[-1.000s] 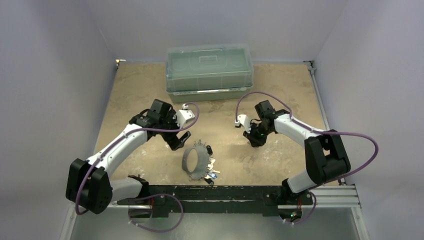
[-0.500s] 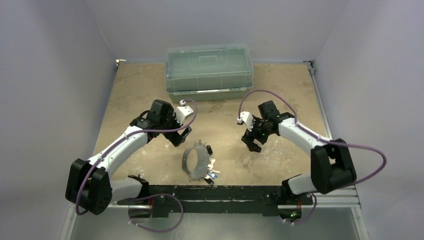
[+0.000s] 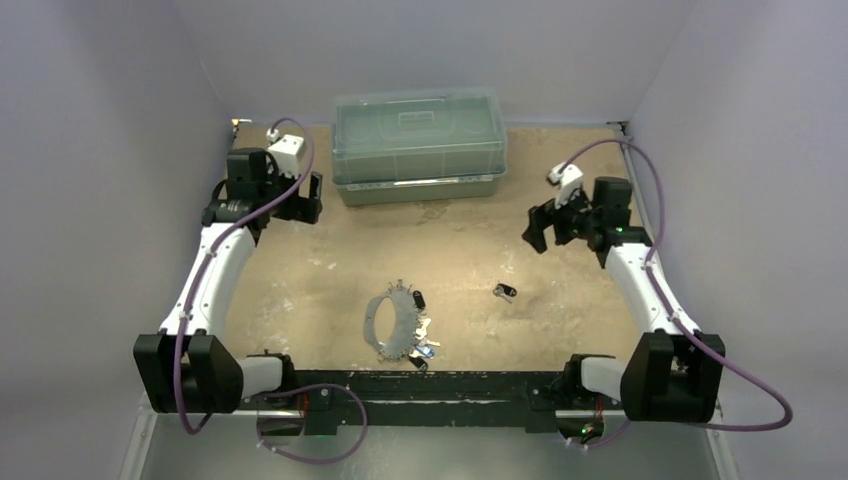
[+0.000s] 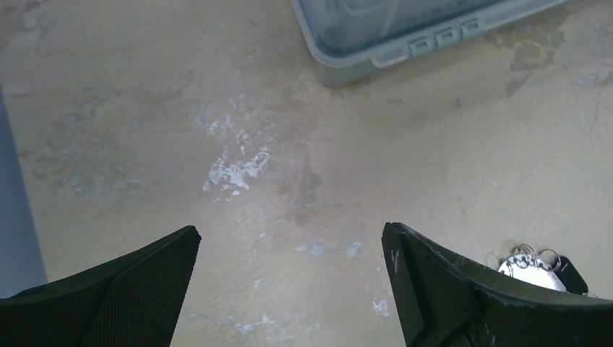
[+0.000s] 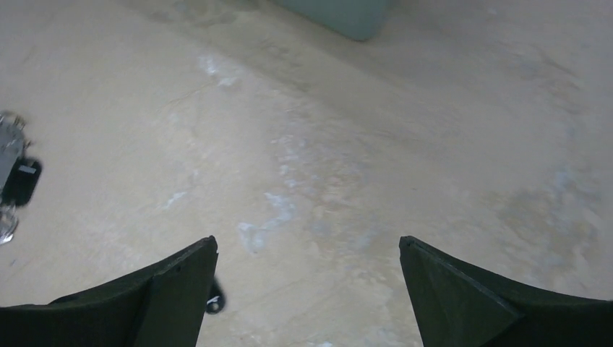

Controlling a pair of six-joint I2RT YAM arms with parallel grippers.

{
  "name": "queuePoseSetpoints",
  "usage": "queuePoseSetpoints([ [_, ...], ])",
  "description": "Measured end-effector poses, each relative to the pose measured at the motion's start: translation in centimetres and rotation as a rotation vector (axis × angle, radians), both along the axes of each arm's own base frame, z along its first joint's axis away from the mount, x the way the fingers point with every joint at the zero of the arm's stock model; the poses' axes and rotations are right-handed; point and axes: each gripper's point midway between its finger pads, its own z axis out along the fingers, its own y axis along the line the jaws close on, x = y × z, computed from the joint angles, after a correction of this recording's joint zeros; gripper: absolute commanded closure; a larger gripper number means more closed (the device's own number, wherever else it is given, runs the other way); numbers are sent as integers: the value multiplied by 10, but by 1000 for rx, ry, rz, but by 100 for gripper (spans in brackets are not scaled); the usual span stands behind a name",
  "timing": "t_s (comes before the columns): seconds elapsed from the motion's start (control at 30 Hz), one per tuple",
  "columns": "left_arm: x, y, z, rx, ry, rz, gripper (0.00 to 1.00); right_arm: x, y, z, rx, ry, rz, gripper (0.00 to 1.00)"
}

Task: Remove the keys from the keyring

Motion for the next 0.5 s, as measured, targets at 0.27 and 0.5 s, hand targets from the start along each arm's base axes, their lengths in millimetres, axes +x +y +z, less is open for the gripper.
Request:
queuePoseSetpoints([
  [0.27,22,72,-8,27,33,201,1,45,-93,12,86,-26,-292,1],
  [0.5,22,107,-42,47,93,302,1,53,-103,-9,104,-7,-336,1],
])
